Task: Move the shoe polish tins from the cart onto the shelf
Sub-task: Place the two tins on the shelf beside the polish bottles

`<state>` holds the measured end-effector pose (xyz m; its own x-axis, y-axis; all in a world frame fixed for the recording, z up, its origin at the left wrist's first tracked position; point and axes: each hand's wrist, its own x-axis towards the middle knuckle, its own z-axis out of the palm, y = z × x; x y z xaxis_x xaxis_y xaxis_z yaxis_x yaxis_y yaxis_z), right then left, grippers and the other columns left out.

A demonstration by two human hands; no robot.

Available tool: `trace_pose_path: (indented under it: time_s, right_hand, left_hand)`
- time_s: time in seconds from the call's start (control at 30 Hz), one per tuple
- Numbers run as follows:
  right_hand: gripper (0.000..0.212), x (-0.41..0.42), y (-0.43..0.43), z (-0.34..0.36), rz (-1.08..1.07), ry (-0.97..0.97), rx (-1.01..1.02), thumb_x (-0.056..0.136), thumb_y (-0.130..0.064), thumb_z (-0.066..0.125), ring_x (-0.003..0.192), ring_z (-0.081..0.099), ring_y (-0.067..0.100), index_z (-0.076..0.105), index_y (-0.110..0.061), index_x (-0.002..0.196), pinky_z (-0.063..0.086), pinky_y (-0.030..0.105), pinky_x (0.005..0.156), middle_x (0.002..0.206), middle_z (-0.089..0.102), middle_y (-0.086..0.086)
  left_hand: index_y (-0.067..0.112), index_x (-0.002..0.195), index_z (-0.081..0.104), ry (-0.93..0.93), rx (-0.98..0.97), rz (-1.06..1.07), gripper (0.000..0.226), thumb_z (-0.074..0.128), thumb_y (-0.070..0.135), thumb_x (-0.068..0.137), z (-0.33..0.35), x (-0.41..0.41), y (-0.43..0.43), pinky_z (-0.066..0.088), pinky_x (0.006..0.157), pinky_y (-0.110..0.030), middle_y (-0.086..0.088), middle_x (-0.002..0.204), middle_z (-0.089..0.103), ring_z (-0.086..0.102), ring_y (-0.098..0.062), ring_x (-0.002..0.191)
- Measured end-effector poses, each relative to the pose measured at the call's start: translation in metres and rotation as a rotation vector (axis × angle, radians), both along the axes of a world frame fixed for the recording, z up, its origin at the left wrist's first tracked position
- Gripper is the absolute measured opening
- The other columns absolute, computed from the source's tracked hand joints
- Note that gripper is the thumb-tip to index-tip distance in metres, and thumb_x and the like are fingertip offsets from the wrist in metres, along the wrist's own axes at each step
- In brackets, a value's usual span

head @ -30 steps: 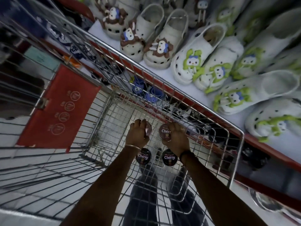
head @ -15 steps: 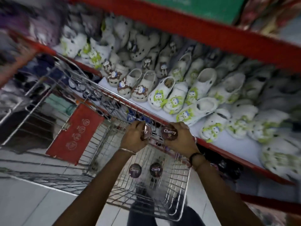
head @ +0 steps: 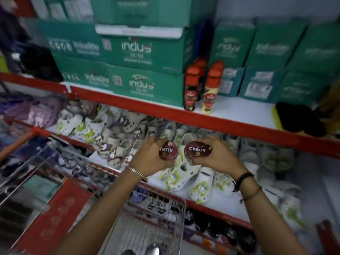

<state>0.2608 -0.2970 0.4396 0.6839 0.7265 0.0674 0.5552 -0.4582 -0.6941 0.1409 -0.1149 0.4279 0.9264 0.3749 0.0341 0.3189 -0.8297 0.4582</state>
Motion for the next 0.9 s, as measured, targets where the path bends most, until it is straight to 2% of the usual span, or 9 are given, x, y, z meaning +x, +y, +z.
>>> trace_pose_path:
  time_s: [0.07, 0.17, 0.27, 0.37, 0.5, 0.63, 0.77, 0.9]
  right_hand:
    - [0.066, 0.016, -0.016, 0.023, -0.046, -0.063, 0.019, 0.055, -0.034, 0.088, 0.097, 0.058, 0.017, 0.063, -0.022, 0.115, 0.042, 0.024, 0.081, 0.106, 0.061, 0.001]
    - [0.067, 0.044, -0.041, 0.051, -0.139, -0.104, 0.055, 0.055, -0.034, 0.087, 0.096, 0.058, 0.016, 0.063, -0.018, 0.116, 0.043, 0.025, 0.082, 0.103, 0.060, -0.001]
    - [0.066, 0.073, -0.065, 0.070, -0.216, -0.169, 0.086, 0.056, -0.034, 0.087, 0.097, 0.059, 0.017, 0.064, -0.015, 0.115, 0.042, 0.025, 0.082, 0.104, 0.061, 0.000]
    - [0.068, 0.101, -0.082, 0.083, -0.295, -0.182, 0.077, 0.056, -0.033, 0.087, 0.098, 0.058, 0.017, 0.063, -0.013, 0.116, 0.042, 0.026, 0.083, 0.108, 0.060, 0.001]
    - [0.062, 0.140, -0.092, 0.092, -0.321, -0.186, -0.006, 0.058, -0.033, 0.087, 0.091, 0.060, 0.020, 0.065, -0.010, 0.111, 0.044, 0.027, 0.077, 0.111, 0.068, 0.009]
    - [0.062, 0.170, -0.088, 0.091, -0.341, -0.218, -0.101, 0.057, -0.031, 0.086, 0.085, 0.056, 0.021, 0.063, -0.007, 0.110, 0.043, 0.026, 0.075, 0.109, 0.068, 0.013]
    - [0.066, 0.187, -0.075, 0.084, -0.348, -0.223, -0.147, 0.055, -0.027, 0.086, 0.093, 0.061, 0.027, 0.062, -0.005, 0.113, 0.051, 0.031, 0.082, 0.110, 0.065, 0.015]
    - [0.046, 0.201, -0.064, 0.078, -0.341, -0.199, -0.198, 0.054, -0.022, 0.083, 0.081, 0.064, 0.028, 0.068, -0.004, 0.094, 0.057, 0.035, 0.074, 0.096, 0.068, 0.015]
  left_hand:
    - [0.024, 0.139, 0.041, -0.040, 0.020, -0.037, 0.081, 0.076, 0.043, 0.069, 0.024, 0.019, -0.015, 0.038, 0.107, -0.035, -0.008, 0.135, 0.046, 0.041, -0.027, 0.128]
    - [0.025, 0.141, 0.037, -0.079, 0.010, -0.074, 0.084, 0.076, 0.043, 0.070, 0.056, 0.050, -0.040, 0.031, 0.111, -0.033, -0.010, 0.147, 0.037, 0.031, -0.026, 0.137]
    - [0.021, 0.133, 0.050, -0.189, -0.006, -0.145, 0.075, 0.080, 0.035, 0.065, 0.077, 0.083, -0.064, 0.041, 0.101, -0.027, -0.010, 0.130, 0.053, 0.049, -0.025, 0.122]
    - [0.015, 0.132, 0.050, -0.242, 0.008, -0.189, 0.077, 0.078, 0.039, 0.066, 0.084, 0.118, -0.084, 0.045, 0.103, -0.033, -0.011, 0.130, 0.055, 0.051, -0.027, 0.121]
    - [0.010, 0.128, 0.051, -0.220, 0.099, -0.187, 0.068, 0.073, 0.039, 0.070, 0.088, 0.171, -0.106, 0.045, 0.101, -0.037, -0.016, 0.125, 0.056, 0.051, -0.033, 0.119]
    - [0.008, 0.120, 0.052, -0.079, 0.182, -0.158, 0.059, 0.070, 0.038, 0.072, 0.084, 0.222, -0.110, 0.044, 0.101, -0.041, -0.020, 0.125, 0.055, 0.049, -0.039, 0.118]
    - [0.007, 0.123, 0.049, -0.030, 0.207, -0.111, 0.049, 0.059, 0.032, 0.082, 0.076, 0.253, -0.109, 0.040, 0.104, -0.041, -0.022, 0.129, 0.049, 0.045, -0.040, 0.121]
    - [0.007, 0.123, 0.050, 0.018, 0.215, -0.098, 0.050, 0.060, 0.033, 0.082, 0.071, 0.272, -0.105, 0.046, 0.100, -0.040, -0.021, 0.129, 0.048, 0.049, -0.040, 0.118]
